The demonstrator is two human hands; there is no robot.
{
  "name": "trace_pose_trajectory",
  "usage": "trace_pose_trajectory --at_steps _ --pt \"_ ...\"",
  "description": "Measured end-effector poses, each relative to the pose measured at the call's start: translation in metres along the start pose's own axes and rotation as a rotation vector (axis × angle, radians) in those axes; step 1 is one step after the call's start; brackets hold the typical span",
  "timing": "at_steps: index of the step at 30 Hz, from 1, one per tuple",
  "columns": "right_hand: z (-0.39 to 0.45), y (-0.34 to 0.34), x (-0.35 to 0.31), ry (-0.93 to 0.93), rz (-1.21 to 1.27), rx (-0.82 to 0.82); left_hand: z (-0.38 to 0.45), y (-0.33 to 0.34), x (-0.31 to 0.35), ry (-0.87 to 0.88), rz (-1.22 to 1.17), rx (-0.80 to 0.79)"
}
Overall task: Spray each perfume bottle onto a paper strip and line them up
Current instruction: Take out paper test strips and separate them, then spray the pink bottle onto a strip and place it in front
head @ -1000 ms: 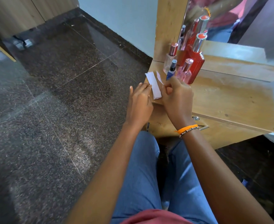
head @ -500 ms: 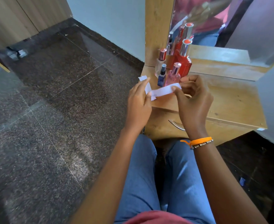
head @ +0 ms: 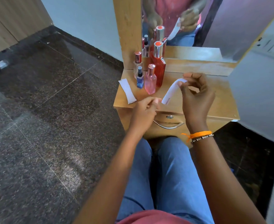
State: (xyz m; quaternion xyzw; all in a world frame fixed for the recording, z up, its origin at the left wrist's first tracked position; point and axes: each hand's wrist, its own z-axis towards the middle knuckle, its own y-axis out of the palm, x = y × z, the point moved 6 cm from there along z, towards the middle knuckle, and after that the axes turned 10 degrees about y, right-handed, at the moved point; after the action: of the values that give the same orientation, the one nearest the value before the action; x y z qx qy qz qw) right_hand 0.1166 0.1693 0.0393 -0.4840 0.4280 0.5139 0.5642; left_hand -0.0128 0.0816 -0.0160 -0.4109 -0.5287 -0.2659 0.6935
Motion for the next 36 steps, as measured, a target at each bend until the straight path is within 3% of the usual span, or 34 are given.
trace_pose_trajectory --at_steps 5,10,13,16,19,24,28,32,36 --pt "0.002 -0.007 0.0 -0.187 -0.07 0.031 0.007 0.003 0.002 0.017 0.043 0.043" --pt "-0.002 0.01 0.043 -0.219 -0.384 -0.171 0.011 0.007 0.006 0.049 0.075 0.011" --pt "-0.011 0.015 0.055 -0.234 -0.562 -0.213 0.013 0.004 0.007 0.071 0.081 0.043" --pt "-0.011 0.015 0.044 -0.241 -0.517 -0.151 0.013 -0.006 0.008 0.089 0.075 0.135" --pt "-0.005 0.035 0.03 -0.247 -0.405 -0.195 0.014 -0.018 0.006 0.075 0.011 0.249" --pt "0.001 0.07 0.025 -0.242 -0.462 -0.206 0.014 -0.03 0.0 0.064 0.017 0.312" --pt "0.002 0.076 0.025 -0.197 -0.455 -0.129 0.014 -0.031 -0.002 0.057 0.012 0.303" --pt "-0.004 0.057 0.022 -0.135 -0.368 -0.116 0.013 -0.029 0.011 0.156 -0.036 0.293" --pt "-0.02 0.03 0.016 -0.081 -0.228 -0.249 0.019 -0.008 0.02 0.179 -0.169 0.058"
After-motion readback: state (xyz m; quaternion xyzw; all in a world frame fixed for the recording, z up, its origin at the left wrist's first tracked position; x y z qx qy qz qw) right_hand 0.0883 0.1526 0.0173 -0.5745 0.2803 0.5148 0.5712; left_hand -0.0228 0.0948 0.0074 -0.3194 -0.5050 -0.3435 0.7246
